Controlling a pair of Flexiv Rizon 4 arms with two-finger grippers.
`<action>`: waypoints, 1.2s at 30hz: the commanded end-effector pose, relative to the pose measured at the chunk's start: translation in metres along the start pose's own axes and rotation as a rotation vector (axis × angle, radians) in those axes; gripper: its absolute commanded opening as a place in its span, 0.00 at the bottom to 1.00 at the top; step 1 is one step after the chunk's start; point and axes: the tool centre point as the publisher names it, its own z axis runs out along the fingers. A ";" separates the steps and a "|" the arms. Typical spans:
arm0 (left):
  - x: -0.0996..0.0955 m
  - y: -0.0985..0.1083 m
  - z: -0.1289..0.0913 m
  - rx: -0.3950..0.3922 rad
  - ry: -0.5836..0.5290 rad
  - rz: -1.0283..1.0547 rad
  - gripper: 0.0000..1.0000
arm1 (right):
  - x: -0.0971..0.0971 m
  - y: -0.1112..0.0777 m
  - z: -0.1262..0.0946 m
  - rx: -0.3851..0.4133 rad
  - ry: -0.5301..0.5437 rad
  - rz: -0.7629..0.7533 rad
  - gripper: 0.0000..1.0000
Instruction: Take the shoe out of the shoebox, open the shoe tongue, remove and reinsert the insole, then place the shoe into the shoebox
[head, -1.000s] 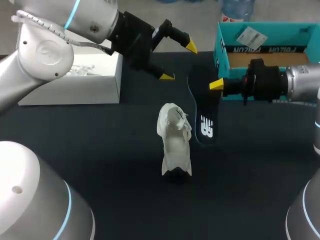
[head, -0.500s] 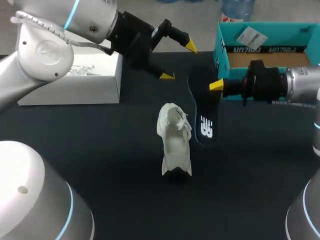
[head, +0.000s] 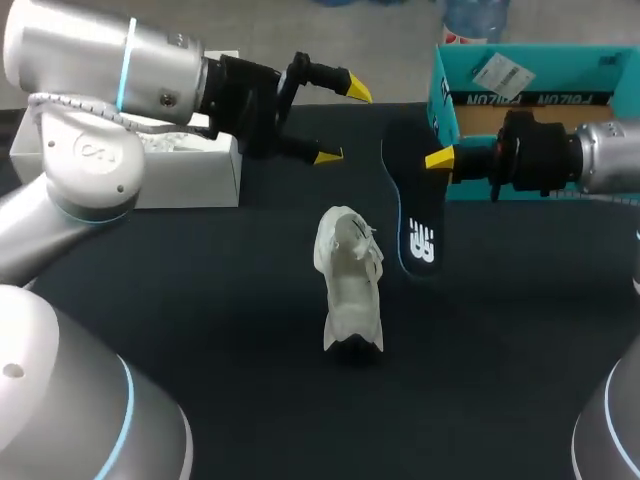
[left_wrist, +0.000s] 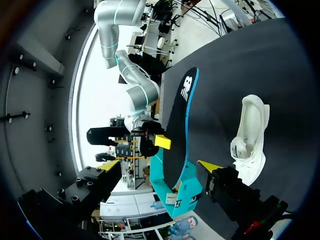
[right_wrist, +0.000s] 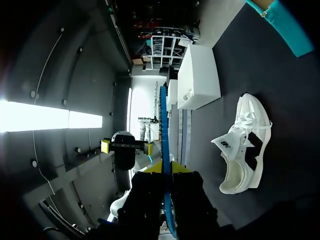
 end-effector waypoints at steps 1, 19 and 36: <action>0.009 -0.005 0.004 -0.021 -0.108 0.025 1.00 | 0.005 0.003 -0.002 0.005 -0.002 0.006 0.00; 0.014 -0.009 0.043 -0.025 -0.273 -0.002 0.96 | 0.020 0.012 0.007 0.006 0.030 -0.025 0.00; 0.017 -0.017 0.065 -0.005 -0.296 -0.024 0.46 | 0.019 0.010 0.020 0.029 0.047 -0.026 0.00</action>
